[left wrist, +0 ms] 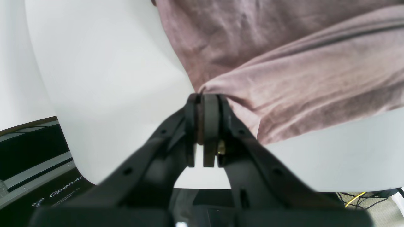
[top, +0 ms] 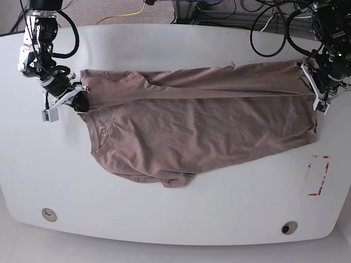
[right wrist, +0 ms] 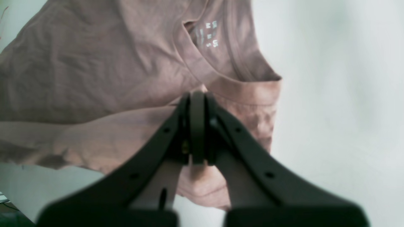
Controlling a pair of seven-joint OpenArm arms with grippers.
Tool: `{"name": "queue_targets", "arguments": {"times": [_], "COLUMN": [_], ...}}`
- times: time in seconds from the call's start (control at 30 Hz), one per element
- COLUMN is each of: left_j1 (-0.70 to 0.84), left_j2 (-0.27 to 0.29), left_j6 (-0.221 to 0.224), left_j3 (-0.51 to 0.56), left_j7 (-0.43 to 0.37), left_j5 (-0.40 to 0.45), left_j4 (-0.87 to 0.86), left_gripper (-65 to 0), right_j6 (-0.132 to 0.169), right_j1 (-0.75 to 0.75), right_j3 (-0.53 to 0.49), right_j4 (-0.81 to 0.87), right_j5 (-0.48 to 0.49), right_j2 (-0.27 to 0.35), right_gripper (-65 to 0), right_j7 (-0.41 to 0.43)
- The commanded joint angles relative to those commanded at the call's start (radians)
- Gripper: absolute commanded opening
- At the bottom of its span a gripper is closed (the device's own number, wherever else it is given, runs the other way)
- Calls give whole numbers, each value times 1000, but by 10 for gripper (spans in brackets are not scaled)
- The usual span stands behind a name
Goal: Layout the t-shirt on the table in an organized manner, then fold the t-shirt properly
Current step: 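Adjust both grippers' grip on the shirt's shoulder edge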
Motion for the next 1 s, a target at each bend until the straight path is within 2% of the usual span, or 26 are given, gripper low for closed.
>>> {"name": "queue_targets", "arguments": {"times": [0.1,0.33,0.43,0.7,0.77,0.8,0.93,0.97,1.0], "left_j1": [-5,-25,-46,-55,-55,-55,-49,-49,-48], "left_j2": [-31,-80,-84,-120,-120,-120,-115,-114,-109], "left_j6": [0,0,0,0,0,0,0,0,0], "left_j3": [0,14,25,84,87,89,89,89,89], "left_j7": [-2,-2,-2,-2,-2,-2,-2,-2,-2], "left_j5": [0,0,0,0,0,0,-3,-5,-6], "left_j4": [-8,-9,-9,-9,-9,-9,-9,-6,-6], "left_gripper": [-539,-571,-574,-568,-567,-564,-478,-433,-394], "right_j6": [0,2,2,2,2,2,0,-2,-2], "right_j1": [11,35,46,74,83,86,86,84,81], "right_j3": [-2,-3,-3,-5,-5,-5,-3,-2,0], "right_j4": [-23,-80,-95,-97,-95,-95,-81,-66,-51], "right_j5": [0,-2,-3,-123,-141,-149,-163,-163,-163], "right_j2": [2,5,5,-17,-26,-28,-26,-26,-26], "right_gripper": [-650,-650,-650,-634,-588,-544,-296,-211,-154], "right_j7": [0,0,0,0,0,0,0,0,0]}}
